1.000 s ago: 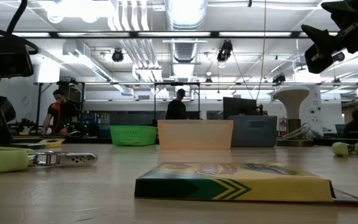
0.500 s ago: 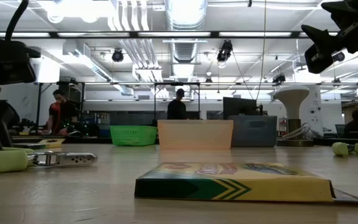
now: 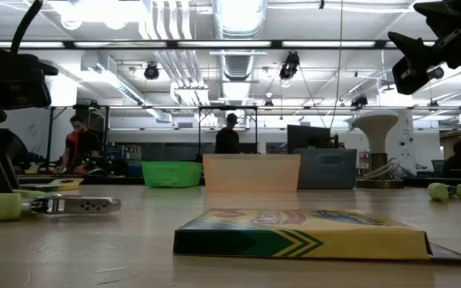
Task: Pick & Place School Supplies
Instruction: Put the light green hole puncher into the orange bin
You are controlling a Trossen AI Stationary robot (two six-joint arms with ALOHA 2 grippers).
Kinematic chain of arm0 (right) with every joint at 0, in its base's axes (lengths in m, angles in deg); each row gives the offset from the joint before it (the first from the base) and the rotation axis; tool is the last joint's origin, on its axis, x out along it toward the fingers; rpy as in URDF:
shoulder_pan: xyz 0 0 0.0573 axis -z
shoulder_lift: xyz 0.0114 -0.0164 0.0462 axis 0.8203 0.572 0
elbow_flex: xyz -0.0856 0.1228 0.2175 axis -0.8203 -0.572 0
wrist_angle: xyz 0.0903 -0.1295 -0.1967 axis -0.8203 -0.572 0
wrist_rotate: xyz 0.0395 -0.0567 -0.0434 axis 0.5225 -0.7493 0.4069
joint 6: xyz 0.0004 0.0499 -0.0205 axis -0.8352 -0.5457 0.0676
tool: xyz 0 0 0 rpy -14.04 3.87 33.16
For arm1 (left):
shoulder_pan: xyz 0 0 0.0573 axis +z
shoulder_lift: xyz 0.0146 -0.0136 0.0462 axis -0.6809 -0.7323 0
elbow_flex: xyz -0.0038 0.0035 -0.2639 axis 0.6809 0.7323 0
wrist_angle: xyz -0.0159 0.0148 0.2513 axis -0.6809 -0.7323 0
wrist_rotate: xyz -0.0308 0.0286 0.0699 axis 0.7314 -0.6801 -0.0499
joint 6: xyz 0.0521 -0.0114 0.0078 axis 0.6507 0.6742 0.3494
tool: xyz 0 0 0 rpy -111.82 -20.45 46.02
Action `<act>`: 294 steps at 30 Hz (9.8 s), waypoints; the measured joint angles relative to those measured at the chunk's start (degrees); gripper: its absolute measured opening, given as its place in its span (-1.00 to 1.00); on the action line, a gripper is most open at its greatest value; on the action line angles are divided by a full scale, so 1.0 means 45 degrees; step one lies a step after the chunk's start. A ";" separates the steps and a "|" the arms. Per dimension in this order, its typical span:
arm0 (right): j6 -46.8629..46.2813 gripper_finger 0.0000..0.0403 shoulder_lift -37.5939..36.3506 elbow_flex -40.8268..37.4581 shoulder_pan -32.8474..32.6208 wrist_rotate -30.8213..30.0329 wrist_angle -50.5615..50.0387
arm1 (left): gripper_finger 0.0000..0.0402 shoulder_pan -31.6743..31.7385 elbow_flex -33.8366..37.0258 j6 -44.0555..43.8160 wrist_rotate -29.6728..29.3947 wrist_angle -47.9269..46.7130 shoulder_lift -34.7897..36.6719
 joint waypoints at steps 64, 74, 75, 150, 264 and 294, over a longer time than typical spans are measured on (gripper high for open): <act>-0.0001 0.00 0.0005 0.0001 -0.0001 -0.0001 0.0003 | -0.75 0.9272 -0.7126 0.3584 0.0493 -0.9781 0.3710; -0.0003 0.00 0.0005 -0.0001 -0.0003 -0.0002 0.0004 | -0.75 1.1998 -0.9439 0.5717 0.1535 -0.9647 0.1078; -0.0002 0.00 0.0005 0.0001 -0.0003 0.0001 -0.0001 | -0.75 1.2194 -0.9732 0.5784 0.1587 -0.9620 0.0744; -0.0003 0.00 0.0005 0.0000 -0.0003 0.0000 0.0003 | -0.45 1.4382 -1.4435 0.1340 0.3347 -0.9585 -0.7510; -0.0003 0.00 0.0000 -0.0001 0.0002 -0.0004 -0.0001 | -0.38 0.3949 -0.0996 1.4571 0.2021 -0.2507 1.4721; -0.0002 0.00 0.0000 -0.0001 0.0000 -0.0003 0.0004 | -0.38 0.3949 -0.0991 1.4595 0.1239 -0.2513 1.4055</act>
